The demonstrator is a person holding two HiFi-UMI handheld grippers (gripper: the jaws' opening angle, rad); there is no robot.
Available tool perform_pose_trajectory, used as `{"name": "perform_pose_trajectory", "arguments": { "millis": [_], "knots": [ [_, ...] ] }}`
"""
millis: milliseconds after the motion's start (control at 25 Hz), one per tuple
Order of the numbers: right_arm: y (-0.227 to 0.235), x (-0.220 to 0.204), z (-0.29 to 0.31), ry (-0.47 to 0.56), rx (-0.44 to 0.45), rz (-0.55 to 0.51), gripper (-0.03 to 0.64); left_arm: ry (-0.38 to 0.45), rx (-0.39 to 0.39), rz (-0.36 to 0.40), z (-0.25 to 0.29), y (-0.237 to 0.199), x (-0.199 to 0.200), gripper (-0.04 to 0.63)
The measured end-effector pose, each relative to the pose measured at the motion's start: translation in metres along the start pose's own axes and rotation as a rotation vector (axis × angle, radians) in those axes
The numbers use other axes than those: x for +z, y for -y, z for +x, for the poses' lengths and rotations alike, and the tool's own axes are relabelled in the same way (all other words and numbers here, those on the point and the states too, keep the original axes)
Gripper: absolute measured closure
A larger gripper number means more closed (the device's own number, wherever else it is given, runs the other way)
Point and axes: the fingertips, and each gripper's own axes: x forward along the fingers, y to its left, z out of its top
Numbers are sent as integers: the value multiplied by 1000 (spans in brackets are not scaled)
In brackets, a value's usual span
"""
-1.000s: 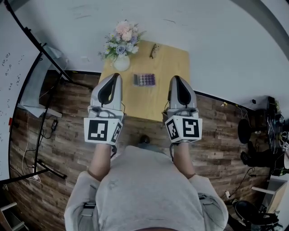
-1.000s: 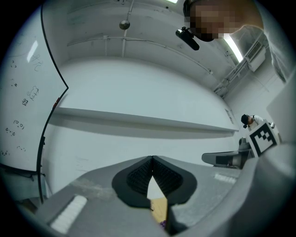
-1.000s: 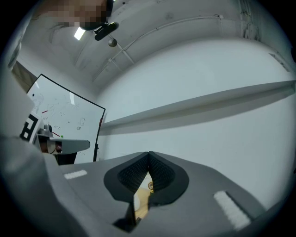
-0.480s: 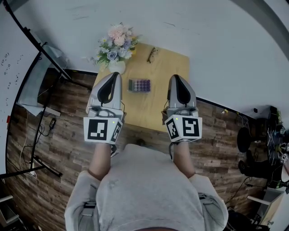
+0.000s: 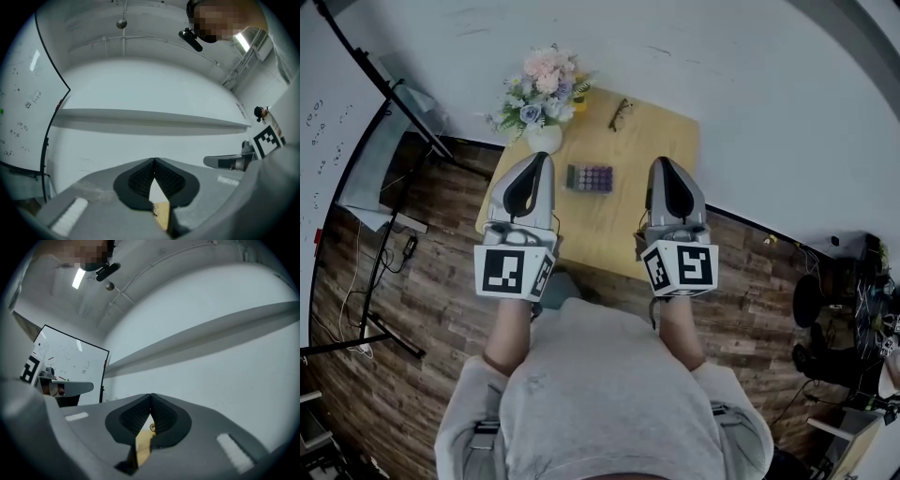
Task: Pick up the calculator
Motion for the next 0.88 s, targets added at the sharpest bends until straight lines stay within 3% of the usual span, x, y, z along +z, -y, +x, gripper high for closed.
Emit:
{"name": "perform_pose_trajectory", "arguments": {
  "millis": [360,880],
  "knots": [
    [4,-7,17,-12,-1,4,615,-6,-7,-6,15,-7,-7,591],
    [2,-36,62,-74,41,28,615,-61,44,-24,33,-41,-35,591]
  ]
}}
